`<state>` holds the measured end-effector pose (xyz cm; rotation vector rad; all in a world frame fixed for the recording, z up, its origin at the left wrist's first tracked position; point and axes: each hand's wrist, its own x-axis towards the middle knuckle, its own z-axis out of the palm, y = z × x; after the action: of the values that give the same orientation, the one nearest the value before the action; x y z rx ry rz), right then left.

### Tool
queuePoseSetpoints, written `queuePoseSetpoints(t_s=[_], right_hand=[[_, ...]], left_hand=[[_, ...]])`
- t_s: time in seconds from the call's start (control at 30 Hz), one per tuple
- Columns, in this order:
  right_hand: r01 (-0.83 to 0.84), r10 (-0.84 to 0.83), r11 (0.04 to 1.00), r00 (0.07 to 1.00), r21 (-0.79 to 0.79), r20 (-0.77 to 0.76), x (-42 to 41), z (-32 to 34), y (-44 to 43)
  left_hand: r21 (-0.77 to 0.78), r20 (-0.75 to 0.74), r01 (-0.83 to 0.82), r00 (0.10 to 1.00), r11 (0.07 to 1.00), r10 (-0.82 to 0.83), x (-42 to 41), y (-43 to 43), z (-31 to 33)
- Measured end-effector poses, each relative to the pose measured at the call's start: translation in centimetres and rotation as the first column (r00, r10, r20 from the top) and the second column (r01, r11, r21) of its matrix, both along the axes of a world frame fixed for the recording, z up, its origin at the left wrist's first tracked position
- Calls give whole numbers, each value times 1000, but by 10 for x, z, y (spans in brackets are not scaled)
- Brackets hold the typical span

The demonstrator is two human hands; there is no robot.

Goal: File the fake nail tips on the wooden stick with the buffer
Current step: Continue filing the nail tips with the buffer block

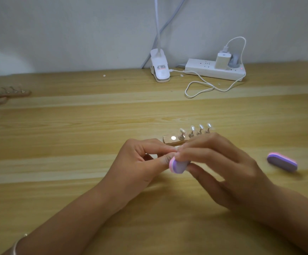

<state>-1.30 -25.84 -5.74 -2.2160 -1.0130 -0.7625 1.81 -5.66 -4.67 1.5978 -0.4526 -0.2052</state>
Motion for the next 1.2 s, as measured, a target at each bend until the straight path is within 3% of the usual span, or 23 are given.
queuePoseSetpoints(t_s=[0.4, 0.63, 0.87, 0.97, 1.03, 1.2], right_hand=[[17, -19, 999, 999, -43, -39, 7, 3, -11], [58, -58, 998, 998, -19, -36, 5, 4, -16], [192, -190, 981, 980, 35, -63, 10, 5, -20], [100, -94, 991, 993, 85, -78, 2, 5, -15], [38, -36, 999, 998, 33, -58, -3, 3, -8], [115, -114, 993, 993, 12, -38, 6, 5, -16]], left_hand=[[173, 214, -77, 976, 982, 39, 1, -1, -4], [169, 248, -53, 969, 984, 9, -1, 1, -3], [104, 97, -8, 995, 995, -2, 2, 1, -3], [115, 111, 21, 993, 993, -34, 1, 2, -1], [114, 111, 46, 992, 992, -59, 0, 1, 1], [117, 102, 44, 993, 992, -56, -1, 0, 1]])
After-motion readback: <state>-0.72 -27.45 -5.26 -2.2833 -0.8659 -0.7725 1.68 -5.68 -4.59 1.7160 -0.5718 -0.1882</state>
